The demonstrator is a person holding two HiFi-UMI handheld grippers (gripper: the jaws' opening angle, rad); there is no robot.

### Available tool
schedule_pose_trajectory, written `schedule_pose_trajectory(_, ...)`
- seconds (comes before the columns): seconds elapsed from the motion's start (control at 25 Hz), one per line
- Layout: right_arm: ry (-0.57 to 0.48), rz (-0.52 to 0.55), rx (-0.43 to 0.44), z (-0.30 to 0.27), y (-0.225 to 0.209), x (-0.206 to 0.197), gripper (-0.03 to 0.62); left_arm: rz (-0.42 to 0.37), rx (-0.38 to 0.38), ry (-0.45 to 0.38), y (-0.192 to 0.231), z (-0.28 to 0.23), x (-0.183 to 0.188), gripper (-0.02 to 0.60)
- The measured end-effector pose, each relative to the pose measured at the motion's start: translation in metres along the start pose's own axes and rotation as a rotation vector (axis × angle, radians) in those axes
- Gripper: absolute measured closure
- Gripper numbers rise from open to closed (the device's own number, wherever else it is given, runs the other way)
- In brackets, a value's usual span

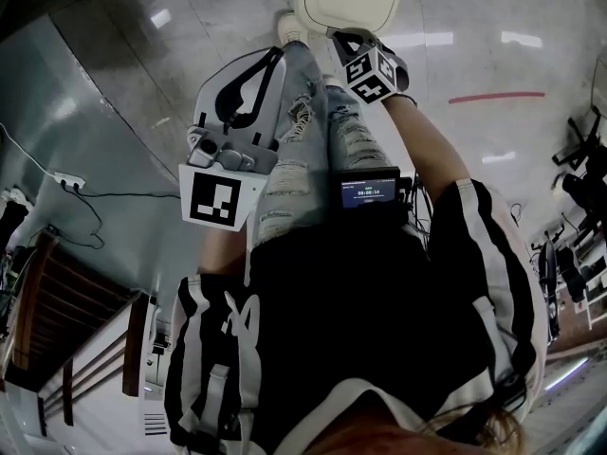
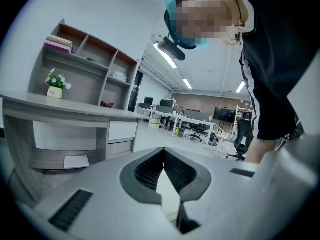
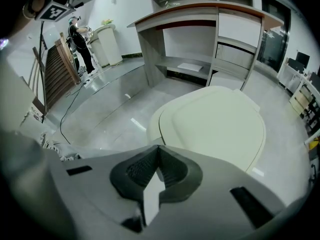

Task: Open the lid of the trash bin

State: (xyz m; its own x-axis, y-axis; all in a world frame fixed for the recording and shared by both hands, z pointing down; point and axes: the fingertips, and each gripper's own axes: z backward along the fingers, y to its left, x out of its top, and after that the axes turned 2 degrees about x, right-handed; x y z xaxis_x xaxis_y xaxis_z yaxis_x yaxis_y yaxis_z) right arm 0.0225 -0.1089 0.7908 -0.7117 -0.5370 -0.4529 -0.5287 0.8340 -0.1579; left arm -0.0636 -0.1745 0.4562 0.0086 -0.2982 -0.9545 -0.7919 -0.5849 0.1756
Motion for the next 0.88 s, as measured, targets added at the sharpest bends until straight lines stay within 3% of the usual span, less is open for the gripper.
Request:
schedule_pose_trajectory(0.28, 0.002, 0.088, -0.055, -0.0040, 0.0054, -0.0008, 0.586, 0.003, -0.005, -0.004, -0.0006, -0.0012, 0.0001, 0.574)
schedule_pose_trajectory(0.88, 0.060, 0.165, -0.124, -0.0067, 0.0085, -0.0062, 0.586, 0.004, 0.020, -0.018, 0.0076, -0.0010, 0.0027, 0.574)
